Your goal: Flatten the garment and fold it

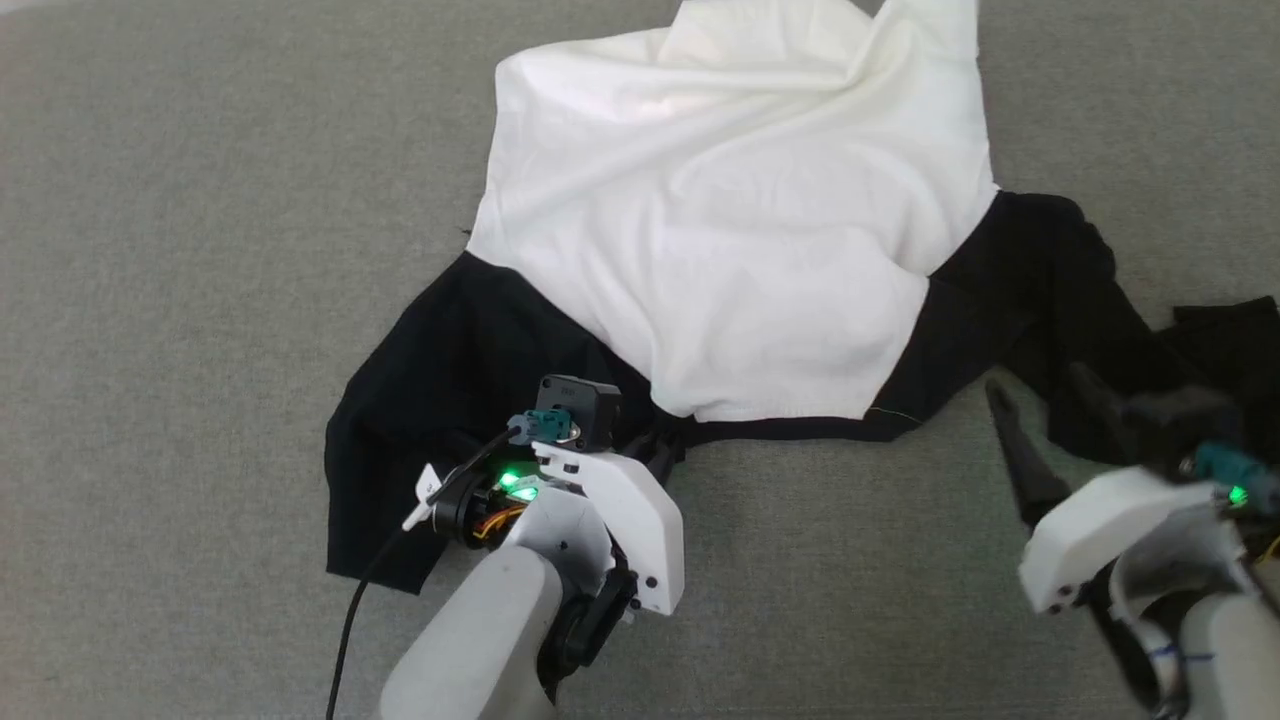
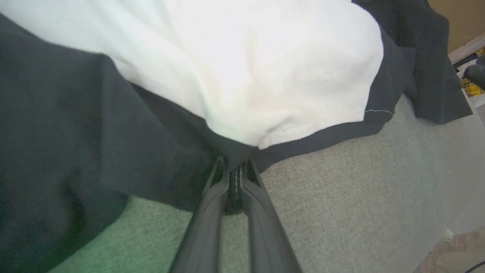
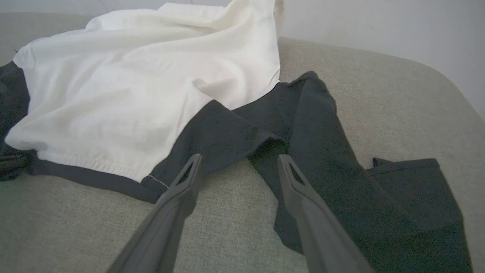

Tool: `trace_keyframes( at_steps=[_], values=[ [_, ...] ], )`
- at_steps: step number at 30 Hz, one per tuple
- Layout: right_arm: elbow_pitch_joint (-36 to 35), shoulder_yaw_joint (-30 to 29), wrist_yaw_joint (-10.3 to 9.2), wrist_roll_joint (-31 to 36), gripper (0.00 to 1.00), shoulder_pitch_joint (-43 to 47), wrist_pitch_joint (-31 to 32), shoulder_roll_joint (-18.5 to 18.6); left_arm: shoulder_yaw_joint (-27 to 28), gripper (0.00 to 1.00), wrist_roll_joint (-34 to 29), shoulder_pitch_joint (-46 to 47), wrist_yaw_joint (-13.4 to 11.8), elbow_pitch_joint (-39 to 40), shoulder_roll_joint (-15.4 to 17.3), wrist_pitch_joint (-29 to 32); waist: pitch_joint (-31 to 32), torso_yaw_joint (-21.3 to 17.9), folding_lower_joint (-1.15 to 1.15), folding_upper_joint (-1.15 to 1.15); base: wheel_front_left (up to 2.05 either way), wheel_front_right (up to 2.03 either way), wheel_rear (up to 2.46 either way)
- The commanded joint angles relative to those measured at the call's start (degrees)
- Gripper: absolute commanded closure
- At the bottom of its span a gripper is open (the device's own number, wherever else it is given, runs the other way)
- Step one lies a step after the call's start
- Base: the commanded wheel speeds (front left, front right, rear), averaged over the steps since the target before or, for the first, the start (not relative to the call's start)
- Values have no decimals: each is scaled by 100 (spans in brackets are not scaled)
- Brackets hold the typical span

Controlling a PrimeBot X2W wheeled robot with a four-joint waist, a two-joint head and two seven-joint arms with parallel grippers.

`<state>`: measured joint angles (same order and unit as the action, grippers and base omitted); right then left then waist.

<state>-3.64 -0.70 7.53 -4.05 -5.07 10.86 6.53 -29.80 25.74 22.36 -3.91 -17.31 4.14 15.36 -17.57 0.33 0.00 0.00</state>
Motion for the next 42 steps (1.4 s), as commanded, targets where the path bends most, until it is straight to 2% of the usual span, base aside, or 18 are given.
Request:
trace_keyframes(
  at_steps=[1,6,12,27,28,29,30,31,32,36,42],
  values=[
    [-30,-24,-4,-113,0,-150,197,105,-19,100,12,-32,-37,46,11,-8,-69,69,0,0,0,0,0],
    [50,140,-4,-427,0,-488,989,554,-86,100,8,60,-41,152,-7,-5,-209,216,0,0,0,0,0],
    [193,660,-4,-721,0,-761,1615,925,-151,100,-5,159,-46,189,-6,46,-376,381,0,0,0,0,0],
    [571,1160,-4,-845,0,-1213,2212,1367,-246,100,58,292,-74,217,-23,70,-614,654,0,0,0,0,0],
    [590,1192,-4,-804,5,-1238,2260,1405,-250,100,64,292,-73,210,-23,68,-618,660,0,0,0,0,0],
    [613,1235,-4,-767,26,-1257,2295,1445,-253,100,70,291,-72,203,-22,67,-621,665,0,0,0,0,0],
    [648,1257,-4,-756,52,-1270,2313,1458,-254,100,81,288,-70,195,-21,67,-625,669,0,0,0,0,0],
    [696,1261,-4,-761,67,-1277,2322,1449,-255,100,92,285,-66,188,-18,65,-630,671,0,0,0,0,0],
    [738,1271,-4,-758,100,-1284,2306,1444,-257,100,100,284,-61,182,-14,62,-636,675,0,0,0,0,0],
    [876,1326,-4,-712,100,-1313,2206,1455,-232,100,129,290,-45,165,20,-5,-653,677,0,0,0,0,0],
    [729,1339,-4,-661,100,-1356,1850,1502,-160,100,154,202,-4,259,149,-250,-411,637,0,0,0,0,0]
  ],
)
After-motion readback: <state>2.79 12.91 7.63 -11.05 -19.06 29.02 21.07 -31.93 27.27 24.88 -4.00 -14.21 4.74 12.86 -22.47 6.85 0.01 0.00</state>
